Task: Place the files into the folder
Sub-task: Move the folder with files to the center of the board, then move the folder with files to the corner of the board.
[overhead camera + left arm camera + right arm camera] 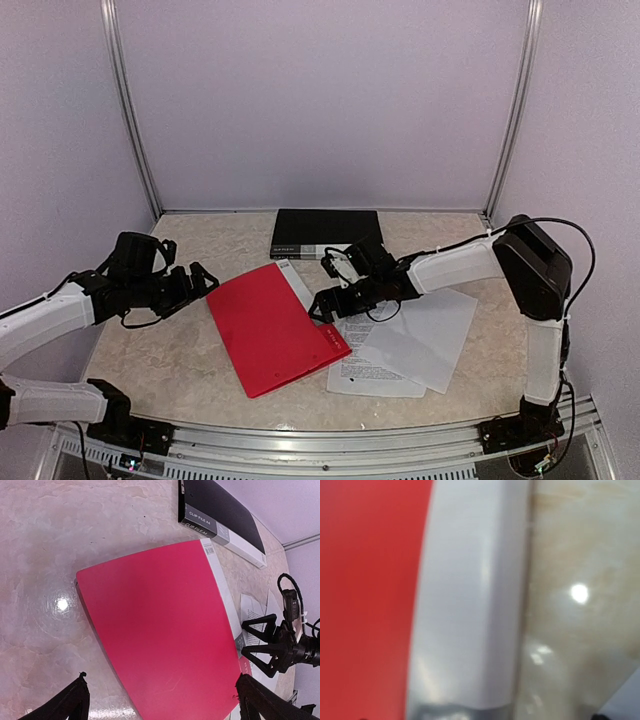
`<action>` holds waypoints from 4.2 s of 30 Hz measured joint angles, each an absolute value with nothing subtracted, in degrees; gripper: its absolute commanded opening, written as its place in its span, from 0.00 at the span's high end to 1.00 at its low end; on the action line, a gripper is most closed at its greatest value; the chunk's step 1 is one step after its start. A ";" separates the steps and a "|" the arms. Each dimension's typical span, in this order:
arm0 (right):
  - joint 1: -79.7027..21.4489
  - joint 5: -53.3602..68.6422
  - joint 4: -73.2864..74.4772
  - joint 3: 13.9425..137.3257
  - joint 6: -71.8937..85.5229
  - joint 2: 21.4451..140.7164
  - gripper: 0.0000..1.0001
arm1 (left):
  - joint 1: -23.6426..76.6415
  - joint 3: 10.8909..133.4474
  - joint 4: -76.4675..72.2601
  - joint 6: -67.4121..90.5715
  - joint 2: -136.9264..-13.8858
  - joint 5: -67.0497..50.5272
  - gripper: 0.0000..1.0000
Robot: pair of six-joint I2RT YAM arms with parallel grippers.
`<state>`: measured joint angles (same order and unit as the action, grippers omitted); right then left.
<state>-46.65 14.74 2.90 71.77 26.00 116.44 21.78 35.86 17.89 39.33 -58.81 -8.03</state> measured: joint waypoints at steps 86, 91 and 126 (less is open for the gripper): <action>-18.96 28.32 -11.77 93.38 38.06 137.16 0.58 | 32.67 45.39 13.30 34.30 -79.18 -5.32 0.01; -18.94 30.30 -14.31 93.38 40.23 138.06 0.74 | 42.37 48.05 14.52 27.77 -83.79 -1.23 0.01; -19.40 31.18 -25.65 75.96 44.31 126.56 1.00 | 60.60 66.74 55.79 12.08 -105.97 25.74 0.04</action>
<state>-19.40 31.18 -25.65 75.96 44.31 126.56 60.60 66.74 55.79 12.08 -105.97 25.74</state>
